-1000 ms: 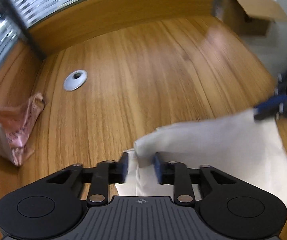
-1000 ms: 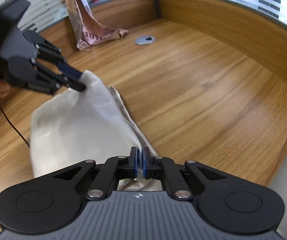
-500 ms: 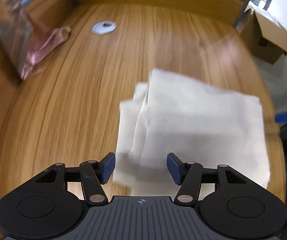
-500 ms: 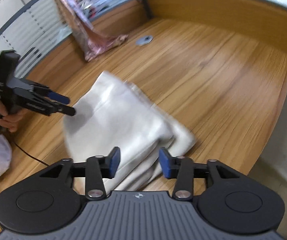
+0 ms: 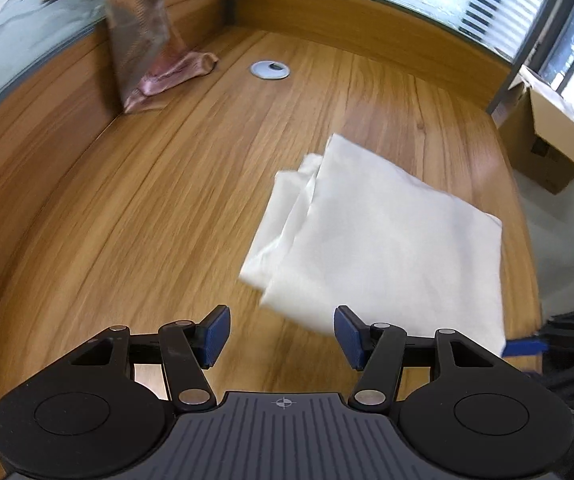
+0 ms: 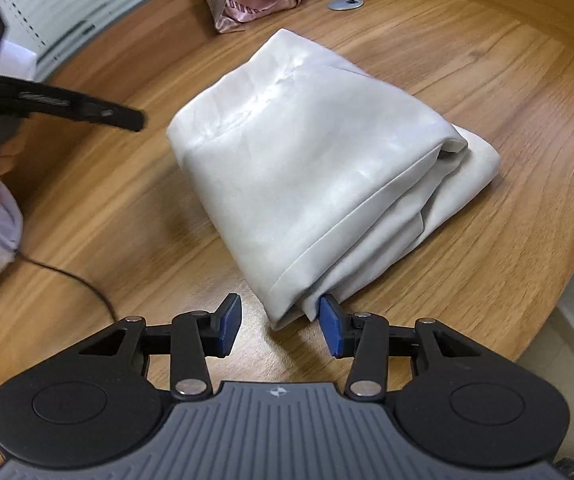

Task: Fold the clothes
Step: 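Lay the cream shirt back on the desk and open both grippers, then grasp the shirt's folded edge with the right gripper while the left gripper pinches beside it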

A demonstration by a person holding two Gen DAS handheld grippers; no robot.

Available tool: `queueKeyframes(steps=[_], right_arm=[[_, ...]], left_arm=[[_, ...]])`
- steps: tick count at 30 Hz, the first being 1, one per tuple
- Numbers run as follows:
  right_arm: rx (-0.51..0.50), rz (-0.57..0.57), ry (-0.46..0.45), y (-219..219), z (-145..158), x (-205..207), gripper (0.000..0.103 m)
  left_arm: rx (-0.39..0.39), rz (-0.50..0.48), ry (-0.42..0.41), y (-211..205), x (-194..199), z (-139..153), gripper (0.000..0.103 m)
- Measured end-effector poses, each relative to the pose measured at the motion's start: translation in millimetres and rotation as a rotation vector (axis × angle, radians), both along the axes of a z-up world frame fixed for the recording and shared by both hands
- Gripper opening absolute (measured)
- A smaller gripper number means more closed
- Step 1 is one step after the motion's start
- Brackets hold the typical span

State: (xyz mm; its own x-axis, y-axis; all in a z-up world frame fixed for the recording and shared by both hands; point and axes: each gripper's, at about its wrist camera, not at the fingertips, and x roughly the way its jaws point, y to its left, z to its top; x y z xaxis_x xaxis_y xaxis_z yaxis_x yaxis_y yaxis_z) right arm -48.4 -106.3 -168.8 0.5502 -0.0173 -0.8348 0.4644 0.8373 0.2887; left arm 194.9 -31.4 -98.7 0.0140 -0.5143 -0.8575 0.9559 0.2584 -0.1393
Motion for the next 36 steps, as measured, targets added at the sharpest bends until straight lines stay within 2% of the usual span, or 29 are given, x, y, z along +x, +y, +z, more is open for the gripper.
queueKeyframes(steps=[2,4,8,13,17,23,30,33,36], right_arm=[[-0.035,-0.020,0.006,1.2,-2.3,3.4,0.021],[-0.050,-0.024,0.001,0.8,-2.2,3.9,0.010],[-0.067,0.024,-0.010,-3.9,5.1,-3.2,0.005],[-0.088,0.084,0.020,-31.5,15.3,-25.3,0.004],[-0.106,0.132,0.058,-61.1,19.6,-49.4,0.004],[-0.159,0.199,0.110,-109.7,19.7,-81.5,0.005],[-0.208,0.297,0.129,-162.7,20.0,-96.3,0.005],[-0.203,0.350,0.120,-177.5,24.4,-98.2,0.009],[-0.235,0.436,0.100,-177.8,36.2,-102.5,0.030]], left_arm=[[-0.003,0.028,0.006,12.2,-1.2,0.8,0.061],[-0.003,0.055,0.016,22.8,-2.9,1.1,0.061],[-0.009,0.102,0.048,36.9,-8.4,1.1,0.061],[-0.021,0.151,0.069,41.8,-22.6,-3.1,0.062],[-0.018,0.225,0.102,38.3,-34.6,-12.1,0.062],[-0.011,0.309,0.179,28.7,-64.1,-24.0,0.063],[-0.050,0.398,0.237,19.4,-105.1,-18.9,0.065],[-0.065,0.456,0.255,20.5,-116.5,-16.1,0.065],[-0.063,0.523,0.260,21.5,-124.6,-13.4,0.066]])
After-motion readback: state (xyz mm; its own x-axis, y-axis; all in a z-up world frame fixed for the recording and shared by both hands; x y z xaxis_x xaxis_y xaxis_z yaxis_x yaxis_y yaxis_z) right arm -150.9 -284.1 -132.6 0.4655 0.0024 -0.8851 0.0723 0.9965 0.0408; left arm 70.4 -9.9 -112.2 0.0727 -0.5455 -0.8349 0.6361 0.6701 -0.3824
